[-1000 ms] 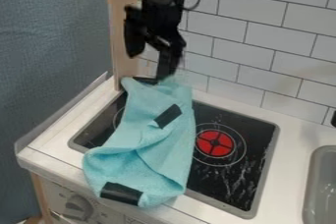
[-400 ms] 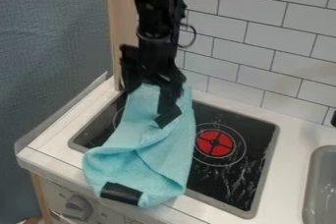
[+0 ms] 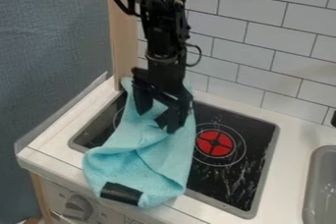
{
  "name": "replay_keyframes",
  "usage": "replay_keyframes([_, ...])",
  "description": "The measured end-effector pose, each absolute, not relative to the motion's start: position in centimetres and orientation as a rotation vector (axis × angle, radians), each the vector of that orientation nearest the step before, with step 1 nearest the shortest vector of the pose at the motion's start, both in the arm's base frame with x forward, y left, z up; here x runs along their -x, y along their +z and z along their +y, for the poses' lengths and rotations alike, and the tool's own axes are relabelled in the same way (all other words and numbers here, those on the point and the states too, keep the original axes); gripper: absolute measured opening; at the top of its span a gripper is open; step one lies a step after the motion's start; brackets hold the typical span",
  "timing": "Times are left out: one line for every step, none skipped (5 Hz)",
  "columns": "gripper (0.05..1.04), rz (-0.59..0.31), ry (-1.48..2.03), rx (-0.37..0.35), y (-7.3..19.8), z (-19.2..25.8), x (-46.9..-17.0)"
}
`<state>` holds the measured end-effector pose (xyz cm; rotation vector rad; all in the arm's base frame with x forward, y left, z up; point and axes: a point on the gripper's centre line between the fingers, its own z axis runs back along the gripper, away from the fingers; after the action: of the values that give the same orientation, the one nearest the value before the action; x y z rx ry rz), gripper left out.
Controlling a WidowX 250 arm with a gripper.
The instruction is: Unfold the cloth from right to left
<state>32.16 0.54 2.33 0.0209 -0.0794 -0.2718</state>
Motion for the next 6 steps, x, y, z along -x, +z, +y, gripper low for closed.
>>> replay_keyframes([0.999,-0.081,-0.275,-0.018,2.3,0.5,-32.4])
replay_keyframes([0.999,-0.064,-0.284,0.001,1.5,0.3,-32.6])
replay_keyframes([0.999,-0.059,-0.297,0.009,1.2,0.3,-32.6])
replay_keyframes([0.938,-0.056,-0.301,0.023,0.7,0.2,-32.8])
replay_keyframes([0.631,-0.069,-0.305,0.019,0.7,0.3,-33.0])
replay_keyframes([0.340,-0.073,-0.304,0.019,0.7,0.3,-33.1])
